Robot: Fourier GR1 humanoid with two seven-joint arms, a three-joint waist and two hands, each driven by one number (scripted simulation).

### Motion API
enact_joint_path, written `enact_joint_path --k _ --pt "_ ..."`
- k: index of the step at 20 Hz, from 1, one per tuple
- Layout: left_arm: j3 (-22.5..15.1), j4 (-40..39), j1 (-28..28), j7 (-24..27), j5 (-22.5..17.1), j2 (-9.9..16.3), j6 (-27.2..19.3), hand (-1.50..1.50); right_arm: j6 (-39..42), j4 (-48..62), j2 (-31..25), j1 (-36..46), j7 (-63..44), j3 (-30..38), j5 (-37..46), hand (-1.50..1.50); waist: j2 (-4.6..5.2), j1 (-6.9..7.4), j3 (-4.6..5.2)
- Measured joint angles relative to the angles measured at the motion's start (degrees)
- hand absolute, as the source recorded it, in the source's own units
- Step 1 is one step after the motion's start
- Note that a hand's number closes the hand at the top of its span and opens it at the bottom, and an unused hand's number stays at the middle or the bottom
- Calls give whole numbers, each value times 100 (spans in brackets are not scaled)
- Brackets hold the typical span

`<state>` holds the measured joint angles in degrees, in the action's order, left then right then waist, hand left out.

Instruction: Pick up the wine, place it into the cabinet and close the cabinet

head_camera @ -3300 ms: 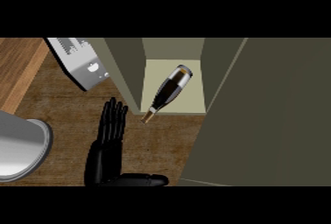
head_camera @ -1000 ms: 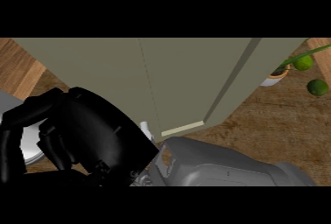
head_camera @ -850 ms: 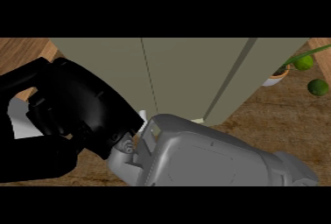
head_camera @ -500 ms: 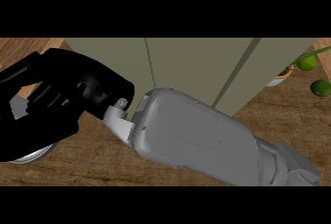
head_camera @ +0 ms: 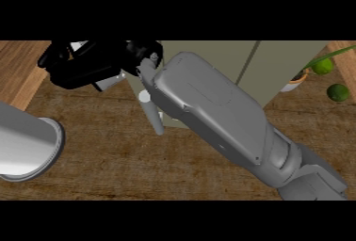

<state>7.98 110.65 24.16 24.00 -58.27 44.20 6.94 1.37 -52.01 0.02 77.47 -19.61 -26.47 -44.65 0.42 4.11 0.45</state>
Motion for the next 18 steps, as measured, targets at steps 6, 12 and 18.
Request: enact_joint_path --k 6,12,18 --pt "36 5 -43 -118 15 32 22 -150 276 265 1 -68 550 -50 63 150 -124 -4 75" --pt "35 83 -149 -203 -88 35 68 -150 573 383 0 -145 954 -26 83 150 -173 -10 134" --pt "-76 232 -266 -318 -183 4 -1 -150 741 415 2 -167 1241 -39 -19 150 -168 -61 193"
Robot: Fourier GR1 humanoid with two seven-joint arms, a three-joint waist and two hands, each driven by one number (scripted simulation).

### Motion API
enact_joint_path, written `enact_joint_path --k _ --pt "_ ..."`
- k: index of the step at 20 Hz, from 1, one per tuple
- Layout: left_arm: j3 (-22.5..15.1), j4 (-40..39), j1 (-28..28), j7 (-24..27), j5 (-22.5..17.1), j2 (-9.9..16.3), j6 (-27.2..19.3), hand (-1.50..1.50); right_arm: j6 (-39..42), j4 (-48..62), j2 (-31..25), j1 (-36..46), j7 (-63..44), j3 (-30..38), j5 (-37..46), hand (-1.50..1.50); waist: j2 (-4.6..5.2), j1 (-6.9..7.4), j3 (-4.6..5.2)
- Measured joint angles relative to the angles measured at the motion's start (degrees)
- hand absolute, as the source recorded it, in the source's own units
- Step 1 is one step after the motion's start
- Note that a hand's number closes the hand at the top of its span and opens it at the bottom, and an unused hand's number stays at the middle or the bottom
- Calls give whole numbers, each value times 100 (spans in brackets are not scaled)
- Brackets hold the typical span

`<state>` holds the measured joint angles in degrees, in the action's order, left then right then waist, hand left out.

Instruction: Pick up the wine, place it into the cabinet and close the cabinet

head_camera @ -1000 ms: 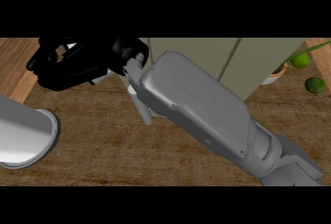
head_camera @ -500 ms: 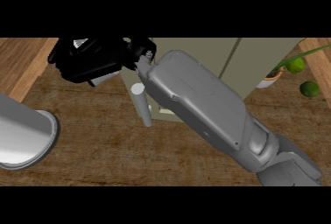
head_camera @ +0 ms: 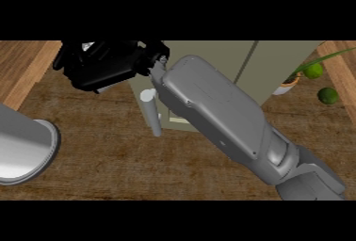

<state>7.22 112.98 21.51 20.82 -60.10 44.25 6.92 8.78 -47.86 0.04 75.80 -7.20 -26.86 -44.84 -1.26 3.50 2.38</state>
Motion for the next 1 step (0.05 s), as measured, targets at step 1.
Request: enact_joint_path --k 1 --pt "-38 46 -29 -24 -6 -7 -24 -150 19 8 0 7 44 -17 -21 150 3 -15 7"
